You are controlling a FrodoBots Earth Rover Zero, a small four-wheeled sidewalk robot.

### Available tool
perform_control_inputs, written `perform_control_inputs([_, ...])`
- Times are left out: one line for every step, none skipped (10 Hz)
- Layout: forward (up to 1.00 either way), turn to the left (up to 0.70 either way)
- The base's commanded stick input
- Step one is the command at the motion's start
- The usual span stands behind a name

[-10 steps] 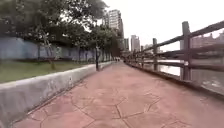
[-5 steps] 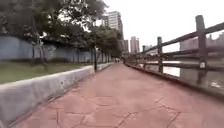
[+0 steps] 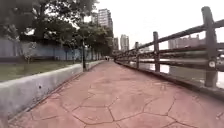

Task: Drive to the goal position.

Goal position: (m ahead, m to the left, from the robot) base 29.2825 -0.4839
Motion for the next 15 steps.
perform_control_inputs([0.99, 0.0])
perform_control_inputs([0.99, 0.0])
perform_control_inputs([0.99, 0.0])
perform_control_inputs([0.99, 0.0])
perform_control_inputs([0.99, 0.0])
perform_control_inputs([0.99, 0.0])
perform_control_inputs([0.99, 0.0])
perform_control_inputs([0.99, 0.0])
perform_control_inputs([0.99, 0.0])
perform_control_inputs([0.99, 0.0])
perform_control_inputs([0.99, 0.0])
perform_control_inputs([0.99, 0.0])
perform_control_inputs([0.99, 0.0])
perform_control_inputs([0.99, 0.0])
perform_control_inputs([0.99, 0.0])
